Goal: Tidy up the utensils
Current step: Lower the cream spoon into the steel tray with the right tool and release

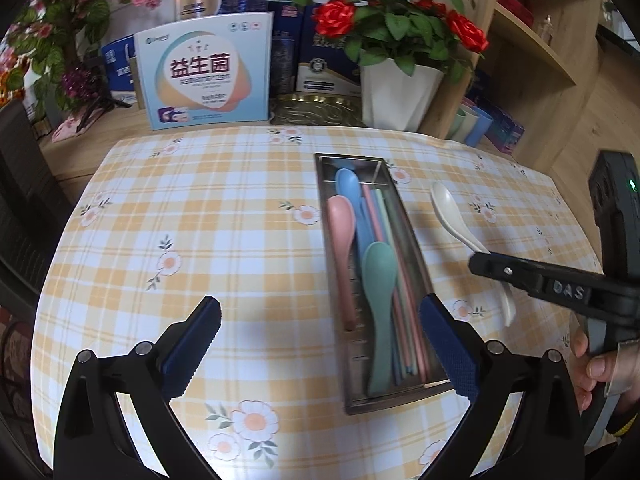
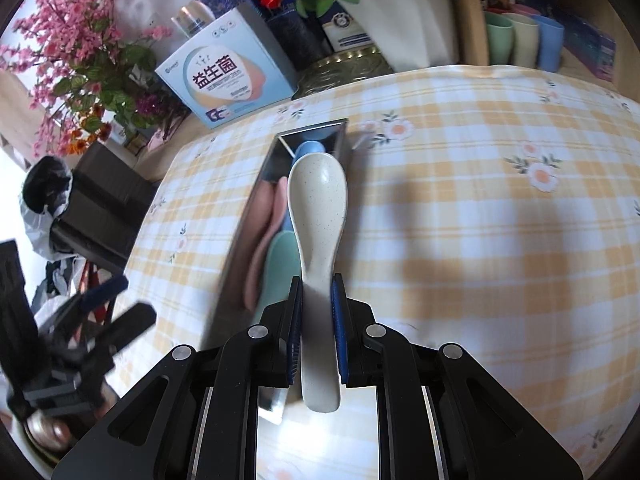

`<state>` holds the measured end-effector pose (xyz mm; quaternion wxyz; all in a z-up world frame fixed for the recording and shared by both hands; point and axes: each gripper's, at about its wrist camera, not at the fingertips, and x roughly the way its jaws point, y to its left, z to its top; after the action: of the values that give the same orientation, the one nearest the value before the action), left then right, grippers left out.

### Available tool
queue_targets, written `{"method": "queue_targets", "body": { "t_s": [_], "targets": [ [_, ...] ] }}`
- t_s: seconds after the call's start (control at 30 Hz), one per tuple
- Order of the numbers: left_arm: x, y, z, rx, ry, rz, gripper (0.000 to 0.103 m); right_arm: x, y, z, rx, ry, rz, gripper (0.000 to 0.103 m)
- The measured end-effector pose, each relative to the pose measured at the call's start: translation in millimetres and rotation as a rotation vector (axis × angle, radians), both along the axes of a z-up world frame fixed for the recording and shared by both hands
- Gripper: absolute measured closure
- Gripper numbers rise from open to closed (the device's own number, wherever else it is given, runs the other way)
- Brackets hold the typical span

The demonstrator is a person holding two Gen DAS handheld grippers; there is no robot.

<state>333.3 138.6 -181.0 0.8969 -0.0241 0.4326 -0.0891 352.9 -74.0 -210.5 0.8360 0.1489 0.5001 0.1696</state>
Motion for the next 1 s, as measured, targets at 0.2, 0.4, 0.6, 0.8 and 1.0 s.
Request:
{"method": "queue_targets", "body": {
  "t_s": [0.2,0.4,0.6,0.8,1.0],
  "targets": [
    [0,17,-3,0.001,-0.001,0.034,0.006,21,32,-3,-0.032,0.037,0.001,0.089],
    [-1,28,-4,-0.011,-0.001,0.06,0.006,43,50,-9,-0.044,0.075,-0.03,0.089],
    [-3,34,-6,-0.014,0.007,0.073,0.006,56,55,-19,-0.024,0.115,-0.074,0.089],
    [-2,36,-7,-0.012,0.012,0.079,0.006,64,61,-25,-0.015,0.131,-0.091,0.089],
    [-1,35,-3,-0.001,0.012,0.08,0.006,66,61,-28,-0.016,0.142,-0.087,0.087]
  ]
}}
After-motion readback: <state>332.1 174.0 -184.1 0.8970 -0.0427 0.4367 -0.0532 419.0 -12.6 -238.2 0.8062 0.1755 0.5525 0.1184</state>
